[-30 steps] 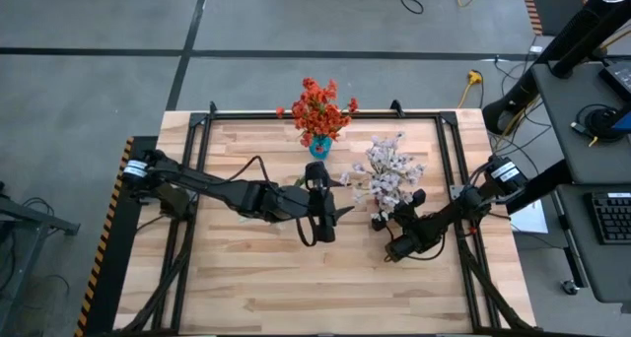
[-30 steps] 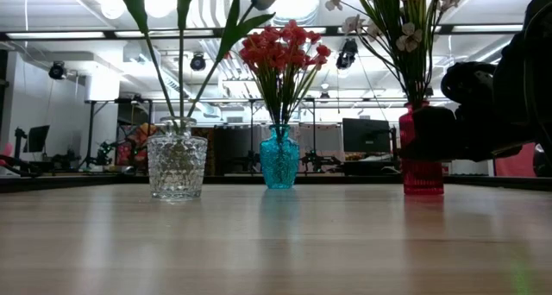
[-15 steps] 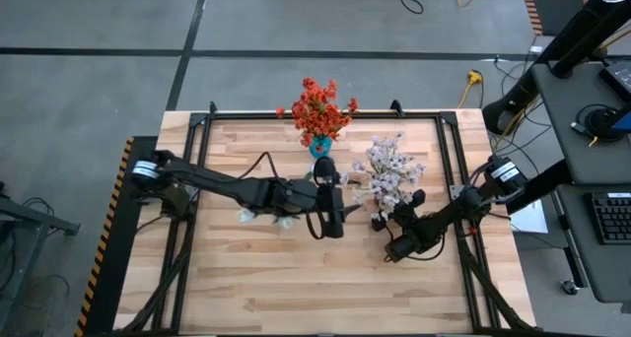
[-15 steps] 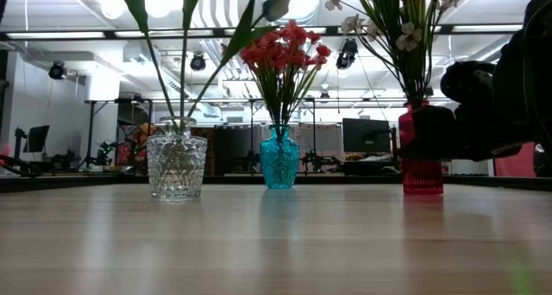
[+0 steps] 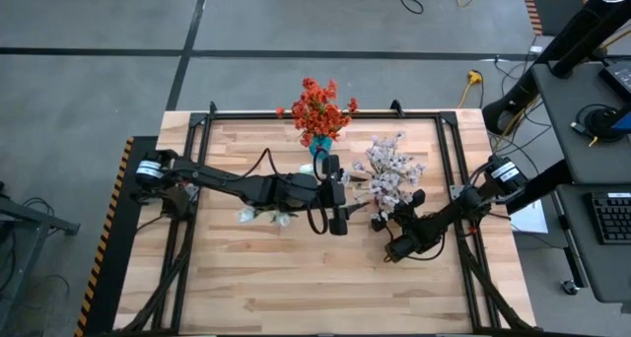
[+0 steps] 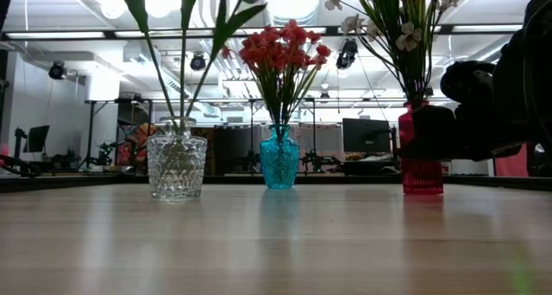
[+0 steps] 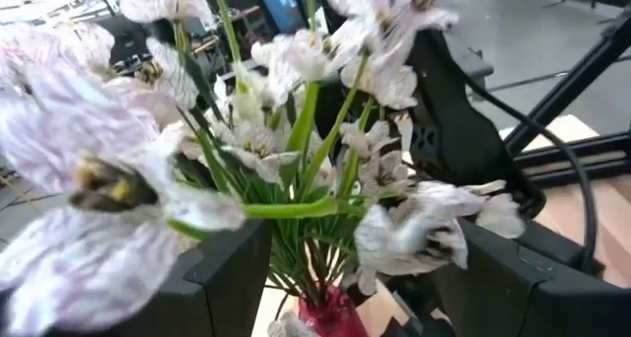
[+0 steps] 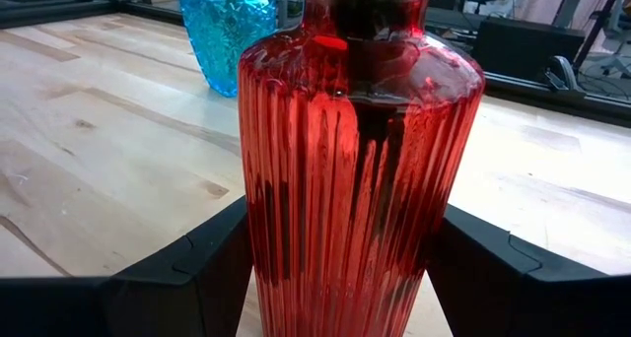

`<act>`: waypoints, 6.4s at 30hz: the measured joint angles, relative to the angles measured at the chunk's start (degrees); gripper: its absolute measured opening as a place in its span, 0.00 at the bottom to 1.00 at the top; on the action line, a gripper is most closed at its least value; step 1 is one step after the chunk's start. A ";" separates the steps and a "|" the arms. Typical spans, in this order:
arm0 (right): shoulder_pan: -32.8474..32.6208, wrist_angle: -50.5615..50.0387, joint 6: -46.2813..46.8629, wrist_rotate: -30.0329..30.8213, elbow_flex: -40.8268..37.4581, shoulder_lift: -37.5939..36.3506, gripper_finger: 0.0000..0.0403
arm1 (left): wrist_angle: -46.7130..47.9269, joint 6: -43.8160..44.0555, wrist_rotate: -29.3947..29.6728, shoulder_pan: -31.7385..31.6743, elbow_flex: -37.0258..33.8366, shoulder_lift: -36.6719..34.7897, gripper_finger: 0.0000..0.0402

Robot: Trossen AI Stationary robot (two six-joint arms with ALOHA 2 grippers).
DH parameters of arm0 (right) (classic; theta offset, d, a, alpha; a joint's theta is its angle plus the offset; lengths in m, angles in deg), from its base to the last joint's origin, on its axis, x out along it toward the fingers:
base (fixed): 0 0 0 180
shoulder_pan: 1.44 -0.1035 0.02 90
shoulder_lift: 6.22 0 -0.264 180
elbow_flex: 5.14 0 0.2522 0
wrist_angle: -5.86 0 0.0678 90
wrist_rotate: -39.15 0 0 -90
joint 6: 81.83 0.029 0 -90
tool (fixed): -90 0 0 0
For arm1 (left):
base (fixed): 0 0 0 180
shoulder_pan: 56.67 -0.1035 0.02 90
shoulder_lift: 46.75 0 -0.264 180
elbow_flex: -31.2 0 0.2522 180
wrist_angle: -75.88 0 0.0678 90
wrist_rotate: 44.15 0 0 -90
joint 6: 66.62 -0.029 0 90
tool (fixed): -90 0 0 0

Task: Sort flowers into vase by color
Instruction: Put the white flowers into the red vase, then return to Home Position

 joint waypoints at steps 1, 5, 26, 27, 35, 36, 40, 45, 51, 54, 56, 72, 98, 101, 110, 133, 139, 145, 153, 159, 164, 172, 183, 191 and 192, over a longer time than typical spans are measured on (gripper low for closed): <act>0.00 0.00 0.02 0.00 0.00 0.00 0.62 | -0.36 0.00 0.02 -0.11 0.00 0.30 0.60; 0.00 0.00 0.02 0.00 0.00 0.00 0.62 | -2.79 -0.03 0.09 -0.47 0.00 1.90 0.60; 0.00 0.11 0.02 -0.02 0.00 0.00 0.62 | -5.51 -0.64 -2.91 -1.68 0.00 2.54 0.50; 0.00 0.11 0.02 0.00 0.00 0.00 0.62 | -5.93 -0.32 -3.44 -1.73 0.00 2.56 0.49; 0.00 0.18 0.02 -0.02 0.00 0.00 0.62 | -6.79 0.67 -3.66 -2.83 0.00 2.59 0.48; 0.00 0.16 0.02 -0.02 0.00 0.00 0.62 | -6.81 0.68 -3.65 -2.86 0.00 2.59 0.48; 0.00 0.16 0.02 -0.02 0.00 0.00 0.62 | -7.27 0.37 -3.94 -2.77 0.00 2.59 0.41; 0.00 0.16 0.02 -0.02 0.00 0.00 0.62 | -7.57 0.24 -4.39 -2.80 0.00 2.59 0.27; 0.00 0.18 0.02 -0.07 0.00 0.00 0.62 | -7.96 0.24 -4.36 -2.80 0.00 2.59 0.10; 0.00 0.18 0.02 -0.07 0.00 0.00 0.62 | -7.96 0.22 -4.35 -2.80 0.00 2.59 0.03; 0.00 0.18 0.02 -0.09 0.00 0.00 0.62 | -7.96 0.22 -4.35 -2.82 0.00 2.59 0.01; -0.02 0.33 -0.51 -0.33 0.07 -0.02 0.61 | -5.96 0.01 -4.26 -3.17 3.74 7.42 0.00; -0.02 0.18 -1.10 -0.35 0.11 -0.04 0.62 | 15.52 0.65 -4.10 -2.86 16.11 10.72 0.25; -0.02 0.17 -1.03 -0.35 0.11 -0.04 0.62 | 20.11 0.63 -4.09 -2.82 18.78 10.17 0.35; -0.02 0.20 -0.92 -0.42 0.26 -0.04 0.63 | 35.00 -0.84 -1.11 -2.09 25.54 8.05 0.49; -1.03 -0.11 -0.88 -2.21 1.30 -0.34 0.83 | 39.41 -1.11 15.06 7.94 13.38 -16.44 0.50; -3.06 -1.87 -1.05 -4.31 1.46 -2.24 0.81 | 37.67 2.38 28.65 16.81 3.46 -26.97 0.50; -6.17 -2.83 -4.66 -4.52 1.49 -7.25 0.81 | 34.64 8.56 36.89 26.23 -7.31 -35.61 0.50; -10.24 -6.03 -10.64 -5.72 1.49 -16.64 0.81 | 30.25 12.41 45.71 32.22 -17.46 -41.73 0.50; -13.58 -10.19 -12.11 -10.49 1.49 -23.73 0.80 | 31.23 13.84 45.96 34.94 -17.99 -42.04 0.50; -18.80 -14.91 -12.43 -12.45 1.49 -29.42 0.81 | 35.94 17.65 47.60 37.51 -19.14 -42.71 0.50; -22.93 -13.61 -29.44 -10.38 2.10 -39.43 0.80 | 21.42 8.53 40.35 34.32 -28.87 -48.40 0.49; -14.28 14.17 -74.99 -14.86 0.95 -49.06 0.80 | 13.81 -1.95 24.31 23.32 -40.23 -64.37 0.38; -4.04 28.57 -89.17 -34.13 -2.39 -53.10 0.80 | 13.29 -0.75 24.37 22.67 -50.17 -78.97 0.32; -2.72 29.76 -89.94 -36.44 -3.10 -53.71 0.80 | 13.10 -0.51 24.36 22.66 -51.34 -80.61 0.31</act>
